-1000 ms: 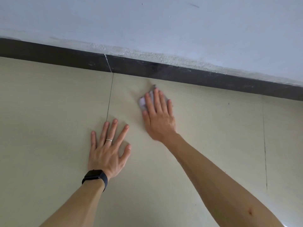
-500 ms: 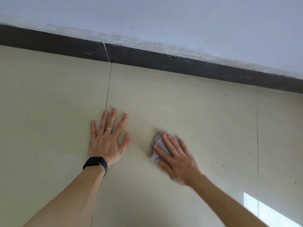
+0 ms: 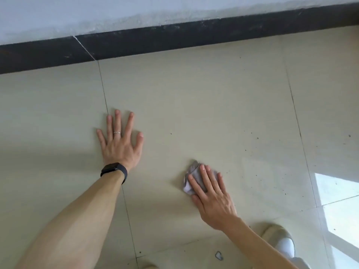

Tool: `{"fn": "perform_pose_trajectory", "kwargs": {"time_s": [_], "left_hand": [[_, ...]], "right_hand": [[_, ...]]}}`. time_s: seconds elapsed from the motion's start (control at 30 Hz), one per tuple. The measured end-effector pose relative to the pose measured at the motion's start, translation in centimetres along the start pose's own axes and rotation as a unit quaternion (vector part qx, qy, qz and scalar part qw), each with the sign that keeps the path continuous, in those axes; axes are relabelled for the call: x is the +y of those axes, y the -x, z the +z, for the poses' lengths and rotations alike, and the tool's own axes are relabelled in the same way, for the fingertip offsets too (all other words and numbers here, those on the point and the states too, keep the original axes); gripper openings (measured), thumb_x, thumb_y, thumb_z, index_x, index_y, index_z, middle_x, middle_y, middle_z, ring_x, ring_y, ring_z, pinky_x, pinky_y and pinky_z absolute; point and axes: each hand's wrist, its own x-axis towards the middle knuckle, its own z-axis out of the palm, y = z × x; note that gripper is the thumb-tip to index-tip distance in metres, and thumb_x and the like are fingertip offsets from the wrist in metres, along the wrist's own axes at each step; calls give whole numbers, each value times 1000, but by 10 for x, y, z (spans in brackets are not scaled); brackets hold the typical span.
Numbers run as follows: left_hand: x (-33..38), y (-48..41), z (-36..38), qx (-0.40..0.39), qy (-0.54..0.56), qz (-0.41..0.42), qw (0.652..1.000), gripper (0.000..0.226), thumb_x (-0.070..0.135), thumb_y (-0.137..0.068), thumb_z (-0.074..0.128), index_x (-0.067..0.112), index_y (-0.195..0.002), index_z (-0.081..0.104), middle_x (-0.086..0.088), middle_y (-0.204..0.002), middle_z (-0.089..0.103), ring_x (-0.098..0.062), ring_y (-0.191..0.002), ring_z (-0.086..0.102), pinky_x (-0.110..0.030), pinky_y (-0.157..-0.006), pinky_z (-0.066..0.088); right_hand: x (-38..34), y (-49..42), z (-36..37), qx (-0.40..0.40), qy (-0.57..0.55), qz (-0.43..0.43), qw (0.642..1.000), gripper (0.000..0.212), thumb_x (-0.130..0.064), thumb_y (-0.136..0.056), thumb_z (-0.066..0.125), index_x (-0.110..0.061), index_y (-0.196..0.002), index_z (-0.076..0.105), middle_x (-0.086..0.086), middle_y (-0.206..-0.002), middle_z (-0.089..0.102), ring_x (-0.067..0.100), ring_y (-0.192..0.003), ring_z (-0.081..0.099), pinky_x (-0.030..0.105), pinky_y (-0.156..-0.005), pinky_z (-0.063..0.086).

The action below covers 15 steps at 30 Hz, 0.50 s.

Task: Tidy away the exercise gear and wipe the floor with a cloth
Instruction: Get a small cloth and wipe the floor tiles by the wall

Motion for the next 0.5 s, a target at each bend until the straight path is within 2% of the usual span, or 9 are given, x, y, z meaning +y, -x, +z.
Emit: {"fn": "perform_pose_trajectory", "kwargs": {"time_s": [0.07, 0.1, 0.17, 0.23, 0.3, 0.4, 0.5], "left_hand": [[-1, 0, -1, -8, 0, -1, 1000, 65, 60, -95, 18, 45, -157, 3, 7, -167, -10, -17, -154, -9, -56, -122, -2], [-1, 0, -1, -8, 2, -1, 1000, 66, 61, -95, 18, 45, -157, 3, 7, -167, -10, -17, -154, -9, -55, -122, -3], [-2, 1, 1, -1, 6, 4, 1000, 65, 60, -96, 20, 44, -157, 4, 7, -167, -9, -17, -154, -8, -55, -122, -4], [-3, 1, 5, 9, 7, 8, 1000, 64, 58, -98, 26, 44, -157, 4, 6, -168, -8, -18, -154, -7, -56, -122, -4], [-3, 0, 7, 14, 13, 9, 1000, 64, 55, -100, 31, 44, -157, 4, 5, -168, -7, -19, -154, -6, -55, -122, -4], [-5, 0, 7, 19, 13, 16, 1000, 63, 55, -100, 31, 43, -157, 5, 4, -168, -6, -20, -154, -6, -56, -122, -4], [-7, 0, 8, 8, 13, 19, 1000, 64, 55, -101, 29, 42, -158, 3, 3, -168, -9, -21, -154, -8, -57, -121, -5]], "right_hand": [[8, 20, 2, -23, 12, -47, 999, 57, -45, -107, 27, -31, -161, 13, 11, -168, 6, 26, -156, 5, 55, -118, 24], [19, 18, -1, -19, 15, -33, 999, 57, -45, -107, 26, -32, -161, 12, 9, -168, 5, 24, -156, 4, 54, -119, 22], [46, 1, -13, 0, 11, 66, 998, 57, -46, -107, 21, -33, -161, 6, 7, -168, -4, 23, -156, -3, 53, -123, 17], [71, -22, -24, 21, -14, 196, 980, 58, -44, -107, 17, -29, -161, 4, 10, -168, -8, 26, -155, -6, 51, -125, 12], [71, -32, -24, 39, -27, 244, 969, 59, -41, -107, 20, -24, -161, 6, 16, -167, -6, 31, -155, -4, 52, -125, 12], [21, 3, 2, 44, -25, 187, 981, 59, -38, -107, 24, -22, -161, 9, 18, -167, -3, 33, -155, -3, 55, -124, 12], [-35, 72, 35, -2, -24, 81, 996, 57, -44, -107, 18, -26, -161, 12, 15, -168, 0, 34, -155, 3, 57, -121, 17]]}}
